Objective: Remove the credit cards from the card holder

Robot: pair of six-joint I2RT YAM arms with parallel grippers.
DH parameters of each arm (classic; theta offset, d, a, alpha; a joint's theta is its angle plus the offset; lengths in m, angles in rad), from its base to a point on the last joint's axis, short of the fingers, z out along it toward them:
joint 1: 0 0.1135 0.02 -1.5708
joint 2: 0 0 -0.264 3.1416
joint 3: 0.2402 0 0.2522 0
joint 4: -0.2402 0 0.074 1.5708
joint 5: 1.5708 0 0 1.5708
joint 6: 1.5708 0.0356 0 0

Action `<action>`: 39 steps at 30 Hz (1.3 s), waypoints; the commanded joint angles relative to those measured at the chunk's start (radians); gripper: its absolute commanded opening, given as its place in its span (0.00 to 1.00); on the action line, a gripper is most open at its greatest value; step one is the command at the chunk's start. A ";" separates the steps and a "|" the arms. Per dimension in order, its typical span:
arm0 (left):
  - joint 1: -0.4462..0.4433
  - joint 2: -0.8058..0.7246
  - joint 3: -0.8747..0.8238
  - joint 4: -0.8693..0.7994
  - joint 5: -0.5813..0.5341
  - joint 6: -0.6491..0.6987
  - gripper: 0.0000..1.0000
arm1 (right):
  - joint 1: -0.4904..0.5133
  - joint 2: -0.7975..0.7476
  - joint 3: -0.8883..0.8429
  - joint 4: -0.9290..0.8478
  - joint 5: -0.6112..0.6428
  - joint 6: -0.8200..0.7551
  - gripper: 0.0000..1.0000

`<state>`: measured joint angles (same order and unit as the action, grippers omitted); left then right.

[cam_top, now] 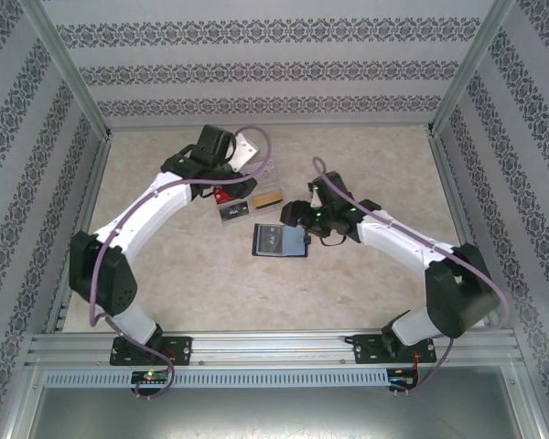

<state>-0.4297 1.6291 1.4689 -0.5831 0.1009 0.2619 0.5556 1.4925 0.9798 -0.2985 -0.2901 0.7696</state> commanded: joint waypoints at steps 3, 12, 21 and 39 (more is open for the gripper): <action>0.015 -0.106 -0.153 0.047 -0.219 -0.307 0.94 | 0.107 0.118 0.076 -0.116 0.140 0.002 0.61; 0.063 -0.273 -0.356 0.050 -0.192 -0.579 0.99 | 0.159 0.302 0.187 -0.152 0.183 0.022 0.51; 0.071 -0.301 -0.441 0.054 -0.071 -0.727 0.99 | 0.161 0.420 0.288 -0.226 0.231 0.023 0.43; 0.070 -0.165 -0.503 0.226 0.413 -0.852 0.71 | 0.135 0.464 0.264 -0.230 0.210 -0.014 0.21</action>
<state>-0.3706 1.4357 0.9966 -0.4549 0.3641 -0.5175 0.7017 1.9408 1.2747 -0.5228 -0.0780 0.7769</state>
